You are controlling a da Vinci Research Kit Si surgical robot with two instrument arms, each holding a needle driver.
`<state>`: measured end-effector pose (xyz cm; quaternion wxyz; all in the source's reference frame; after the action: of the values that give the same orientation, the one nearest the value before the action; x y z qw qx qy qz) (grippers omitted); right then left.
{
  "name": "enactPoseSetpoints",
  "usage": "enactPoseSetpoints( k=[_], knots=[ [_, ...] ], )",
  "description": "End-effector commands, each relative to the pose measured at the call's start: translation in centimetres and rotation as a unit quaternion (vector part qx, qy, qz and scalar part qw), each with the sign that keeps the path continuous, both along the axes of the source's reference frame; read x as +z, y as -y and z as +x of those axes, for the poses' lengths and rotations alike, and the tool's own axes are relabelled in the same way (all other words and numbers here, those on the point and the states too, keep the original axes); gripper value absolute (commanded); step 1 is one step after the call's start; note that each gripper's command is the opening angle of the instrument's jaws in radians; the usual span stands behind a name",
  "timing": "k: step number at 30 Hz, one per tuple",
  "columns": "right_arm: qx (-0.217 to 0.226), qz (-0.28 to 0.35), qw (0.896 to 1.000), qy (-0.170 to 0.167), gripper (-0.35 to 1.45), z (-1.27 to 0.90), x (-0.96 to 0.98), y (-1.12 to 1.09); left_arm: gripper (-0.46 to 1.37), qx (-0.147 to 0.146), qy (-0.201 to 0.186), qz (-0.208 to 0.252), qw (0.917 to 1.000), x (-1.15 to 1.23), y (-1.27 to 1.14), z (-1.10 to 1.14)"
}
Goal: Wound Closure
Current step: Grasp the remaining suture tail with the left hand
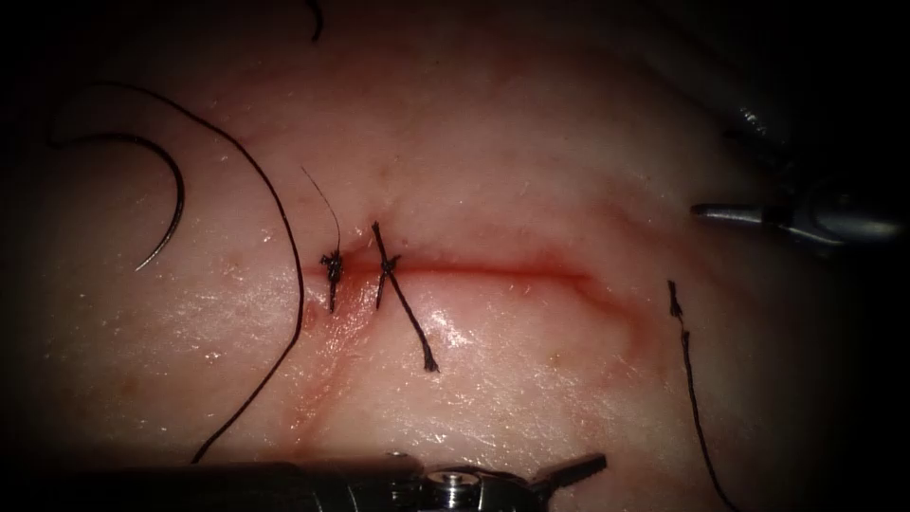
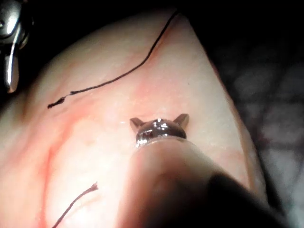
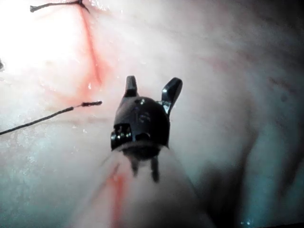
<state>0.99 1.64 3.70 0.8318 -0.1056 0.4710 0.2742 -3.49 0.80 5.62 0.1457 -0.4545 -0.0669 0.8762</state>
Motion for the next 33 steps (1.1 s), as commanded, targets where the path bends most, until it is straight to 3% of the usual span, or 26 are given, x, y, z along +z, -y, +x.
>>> enactPoseSetpoints(
  k=[1,3,11,13,14,16,19,25,33],
  knots=[
    [-0.003,0.001,1.0,-0.002,1.3,0.01,0.01,0.0,0.66,-0.003,-0.007,-0.001,1.0,0.0,-0.01,0.06],
    [-0.004,0.001,1.0,-0.004,1.31,0.08,0.02,-0.01,0.61,-0.007,-0.022,0.0,0.9997,0.02,-0.04,0.34],
    [-0.018,0.002,1.0,-0.021,1.33,0.32,0.12,-0.06,0.54,0.007,-0.043,-0.018,0.9989,-0.13,0.03,0.83],
    [-0.021,0.002,1.0,-0.022,1.33,0.35,0.15,-0.07,0.62,0.017,-0.042,-0.025,0.9987,-0.24,0.04,0.94],
    [-0.025,0.004,0.999,-0.024,1.33,0.37,0.18,-0.08,0.82,0.024,-0.041,-0.029,0.9984,-0.34,0.03,1.03],
    [-0.026,0.004,0.999,-0.023,1.33,0.39,0.22,-0.09,0.99,0.037,-0.041,-0.04,0.9976,-0.48,0.0,1.12],
    [-0.028,0.004,0.999,-0.022,1.34,0.42,0.29,-0.09,0.98,0.047,-0.038,-0.072,0.9956,-0.71,-0.11,1.2],
    [-0.032,0.004,0.999,-0.021,1.34,0.44,0.35,-0.02,0.85,0.023,-0.04,-0.136,0.9897,-1.09,-0.37,1.26],
    [-0.036,0.006,0.999,-0.02,1.33,0.4,0.35,0.01,0.93,0.046,-0.066,-0.174,0.9815,-1.23,-0.46,1.19]
  ],
)
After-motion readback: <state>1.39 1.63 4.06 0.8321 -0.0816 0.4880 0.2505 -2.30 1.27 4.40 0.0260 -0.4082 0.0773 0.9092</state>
